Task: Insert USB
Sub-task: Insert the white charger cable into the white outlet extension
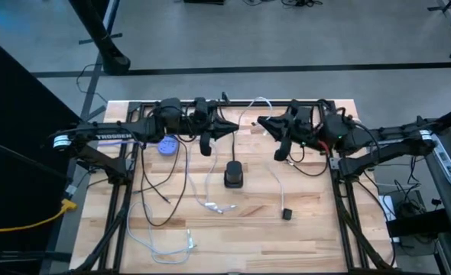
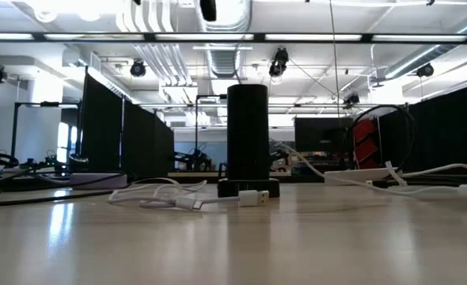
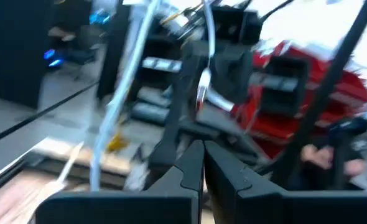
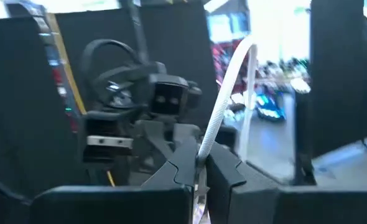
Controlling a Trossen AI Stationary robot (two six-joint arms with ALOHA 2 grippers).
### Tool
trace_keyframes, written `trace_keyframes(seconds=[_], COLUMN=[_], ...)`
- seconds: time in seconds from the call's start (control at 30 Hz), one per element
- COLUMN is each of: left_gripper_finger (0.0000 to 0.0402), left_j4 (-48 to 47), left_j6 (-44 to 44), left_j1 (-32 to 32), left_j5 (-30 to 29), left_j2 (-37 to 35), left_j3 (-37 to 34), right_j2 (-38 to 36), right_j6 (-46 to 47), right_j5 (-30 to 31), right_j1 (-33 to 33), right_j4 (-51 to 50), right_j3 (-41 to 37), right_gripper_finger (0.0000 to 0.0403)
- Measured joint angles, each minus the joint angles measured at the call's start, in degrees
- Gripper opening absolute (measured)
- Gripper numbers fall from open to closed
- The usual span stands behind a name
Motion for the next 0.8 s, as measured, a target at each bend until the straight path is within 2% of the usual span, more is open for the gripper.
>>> trace_keyframes(seconds=[0.2, 0.5, 0.63, 0.8], left_gripper_finger=[0.0, 0.0005, 0.003, 0.0082], left_j4=[5.62, 6.78, 7.41, 7.18], left_j6=[-2.2, -0.86, 1.14, 3.62], left_j1=[-0.91, -3.56, -4.0, -3.95], left_j5=[2.84, 2.88, 2.91, 2.83], left_j2=[0.15, 0.4, 0.55, 0.55], left_j3=[0.13, 0.11, 0.11, 0.11], right_j2=[2.01, 3.61, 4.47, 5.29], right_j6=[-7.54, -10.57, -10.15, -10.02], right_j5=[-6.7, -9.7, -9.82, -11.41], right_j1=[0.24, 0.36, 0.43, 0.57], right_j4=[9.61, 13.34, 13.81, 14.14], right_j3=[-0.02, 0.0, -0.02, -0.02], right_gripper_finger=[0.0, 0.0, 0.0, 0.0])
